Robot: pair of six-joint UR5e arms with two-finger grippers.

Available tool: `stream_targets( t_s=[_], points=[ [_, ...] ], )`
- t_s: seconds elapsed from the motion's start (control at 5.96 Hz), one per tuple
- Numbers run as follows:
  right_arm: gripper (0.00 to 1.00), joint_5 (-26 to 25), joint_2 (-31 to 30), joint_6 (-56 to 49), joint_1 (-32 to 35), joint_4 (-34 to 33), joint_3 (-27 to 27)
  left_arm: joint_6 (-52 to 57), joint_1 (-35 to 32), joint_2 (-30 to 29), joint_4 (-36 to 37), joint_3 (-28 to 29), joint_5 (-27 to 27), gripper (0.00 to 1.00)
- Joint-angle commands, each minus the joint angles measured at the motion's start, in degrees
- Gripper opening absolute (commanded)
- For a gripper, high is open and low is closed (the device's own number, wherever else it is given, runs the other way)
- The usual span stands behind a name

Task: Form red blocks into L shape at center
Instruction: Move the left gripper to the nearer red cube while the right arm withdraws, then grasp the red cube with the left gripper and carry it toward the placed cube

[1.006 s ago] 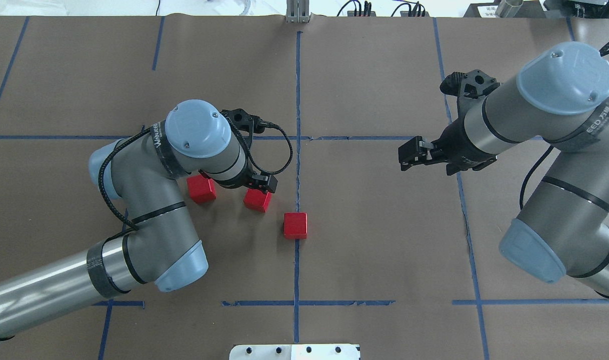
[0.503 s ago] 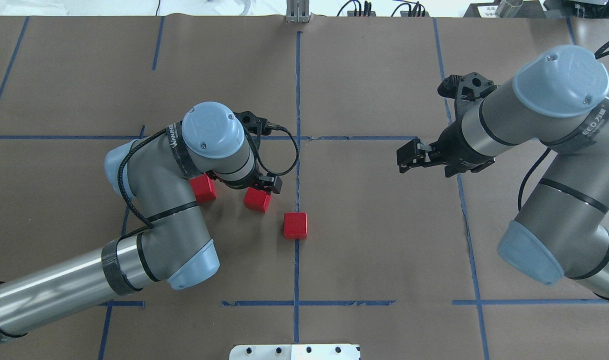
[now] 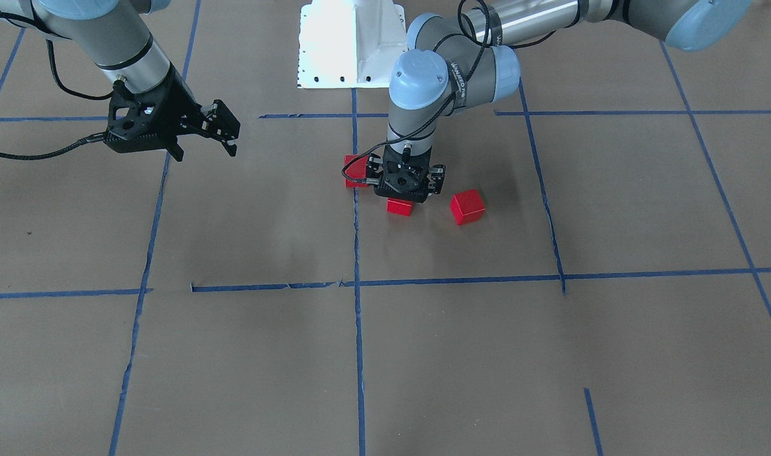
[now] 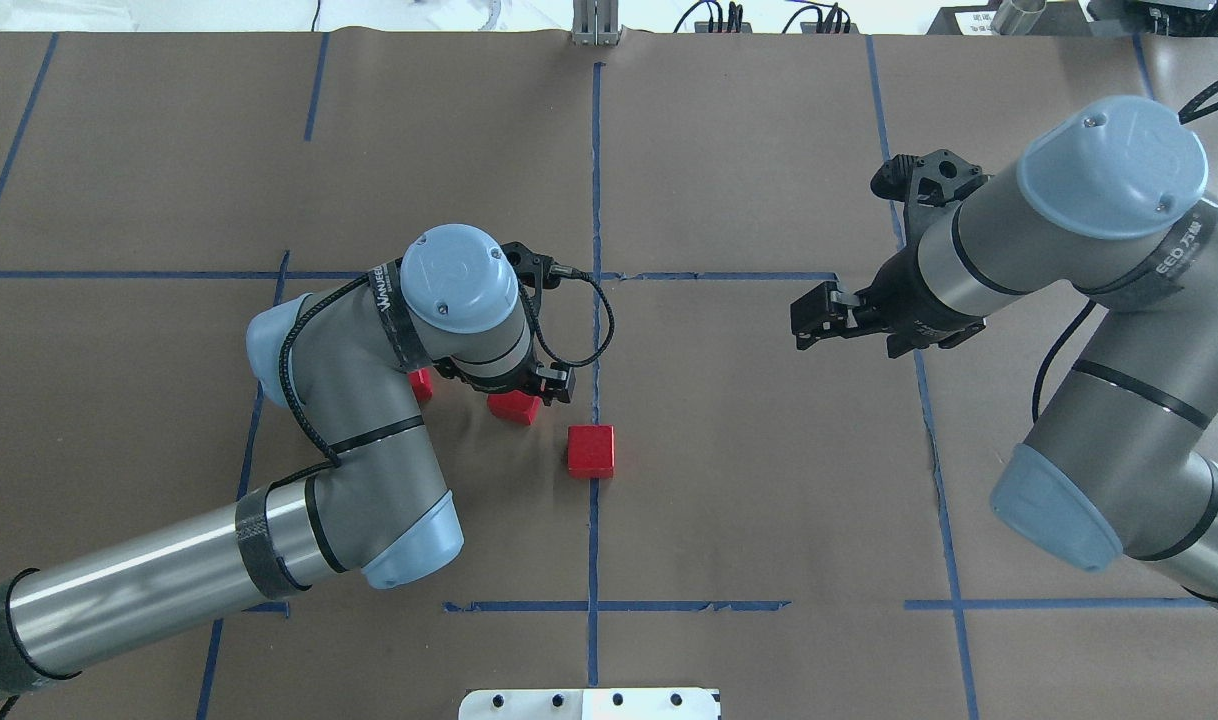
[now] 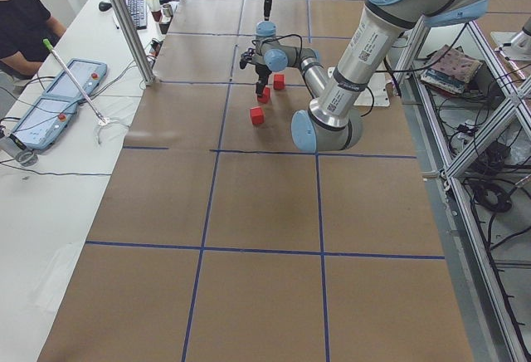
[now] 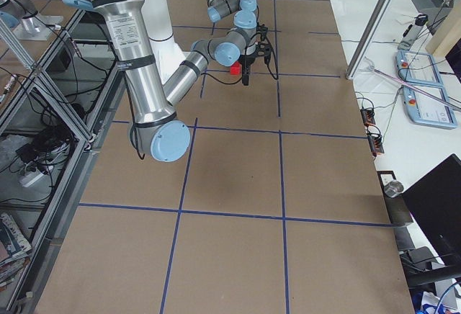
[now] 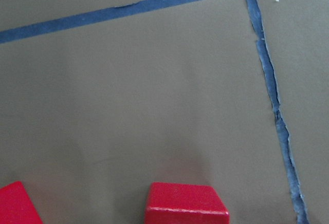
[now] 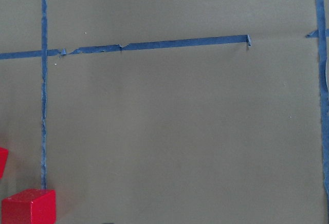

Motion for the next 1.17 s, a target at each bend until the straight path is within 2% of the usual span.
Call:
stream_targets(
  t_s=[0.0,0.17,0.34,0.5,0.67,0.84,1.01],
  points=[
    [1.0,0.0,0.01,0.09,0.08,0.02,-0.16,0.06,0.06,-0.19,-0.06,0.43,0.09,0.77],
    [1.0,0.08,0.01,0.52,0.08,0.02,-0.25,0.06,0.06,-0.37,-1.72,1.56,0.78,0.76],
    [1.0,0.09,0.01,0.53,0.08,-0.06,-0.25,-0.03,0.06,-0.54,-1.82,1.66,0.79,0.46],
    [1.0,0.17,0.01,0.53,0.17,0.02,-0.25,0.14,0.06,-0.89,-1.82,1.66,0.88,0.07],
    [1.0,0.09,0.1,0.53,0.34,-0.06,-0.25,-0.03,-0.03,-1.85,-1.56,1.66,0.97,0.0],
    [1.0,0.26,0.1,0.44,1.74,-0.06,-0.25,-3.08,0.06,-4.73,-1.12,2.27,3.66,0.0],
    [1.0,0.26,-0.08,0.01,3.49,-0.76,-0.42,-8.24,0.23,-8.42,-1.12,6.63,4.13,0.0]
  ],
)
